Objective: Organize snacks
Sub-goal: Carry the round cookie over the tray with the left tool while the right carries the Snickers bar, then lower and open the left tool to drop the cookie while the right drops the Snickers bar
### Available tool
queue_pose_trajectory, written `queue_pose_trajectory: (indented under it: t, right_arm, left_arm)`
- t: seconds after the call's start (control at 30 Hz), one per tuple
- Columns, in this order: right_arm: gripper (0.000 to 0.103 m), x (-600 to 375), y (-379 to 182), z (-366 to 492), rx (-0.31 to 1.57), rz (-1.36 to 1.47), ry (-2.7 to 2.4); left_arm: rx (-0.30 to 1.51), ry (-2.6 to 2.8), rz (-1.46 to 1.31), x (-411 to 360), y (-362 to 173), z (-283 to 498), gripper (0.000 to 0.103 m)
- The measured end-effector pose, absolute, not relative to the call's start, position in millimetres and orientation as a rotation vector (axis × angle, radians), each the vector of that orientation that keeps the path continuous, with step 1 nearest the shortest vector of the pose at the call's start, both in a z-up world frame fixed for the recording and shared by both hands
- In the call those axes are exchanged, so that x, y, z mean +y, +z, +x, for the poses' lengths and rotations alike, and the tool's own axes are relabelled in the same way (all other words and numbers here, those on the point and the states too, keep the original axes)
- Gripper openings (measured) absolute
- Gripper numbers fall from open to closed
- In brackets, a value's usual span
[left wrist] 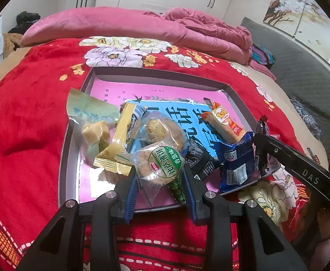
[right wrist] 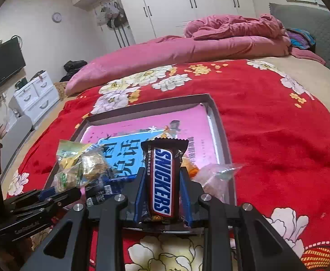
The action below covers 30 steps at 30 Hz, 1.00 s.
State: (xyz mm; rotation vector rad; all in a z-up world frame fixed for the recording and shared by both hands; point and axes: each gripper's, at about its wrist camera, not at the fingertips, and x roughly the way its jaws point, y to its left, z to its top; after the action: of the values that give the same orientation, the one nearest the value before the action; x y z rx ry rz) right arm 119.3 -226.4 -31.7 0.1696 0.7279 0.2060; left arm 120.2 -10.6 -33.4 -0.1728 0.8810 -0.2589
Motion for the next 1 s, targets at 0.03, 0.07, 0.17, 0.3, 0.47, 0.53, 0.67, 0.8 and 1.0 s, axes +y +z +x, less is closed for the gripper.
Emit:
queue_pose_trajectory:
  t: [0.03,0.07,0.17,0.3,0.47,0.53,0.67,0.8,1.0]
  right_arm:
    - [0.029,-227,-31,119,0.724,0.168,0.197]
    - [0.029,-227,-31,119,0.72,0.165,0.19]
    - [0.029,-227,-33,121,0.733,0.16,0.188]
    - [0.029,-226,-33,120,0.733,0.15,0.184]
    - [0.032,-228,-31,119,0.723,0.158,0.179]
    - [0.033,-229,-31,119,0.724,0.164,0.179]
    - [0.035,-228,-29,117,0.715,0.155,0.186]
    - [0.037,-225,-24,113,0.698,0.127,0.198]
    - [0.04,-220,-21,107,0.693,0.092,0.216]
  left_arm:
    - [0.88,-0.26,-0.175,-11,-33,120,0.038]
    - [0.88,-0.261,-0.175,-11,-33,120,0.038]
    - [0.881,-0.264,-0.174,-13,-33,120,0.038]
    - [0.882,-0.267,-0.172,-15,-33,120,0.038]
    - [0.884,-0.266,-0.178,-15,-34,120,0.038]
    - [0.886,-0.267,-0.18,-14,-34,121,0.038]
    - [0.887,-0.267,-0.182,-14,-34,121,0.038]
    - [0.889,-0.266,-0.187,-13,-35,121,0.038]
    - [0.894,-0.267,-0.193,-13,-36,122,0.039]
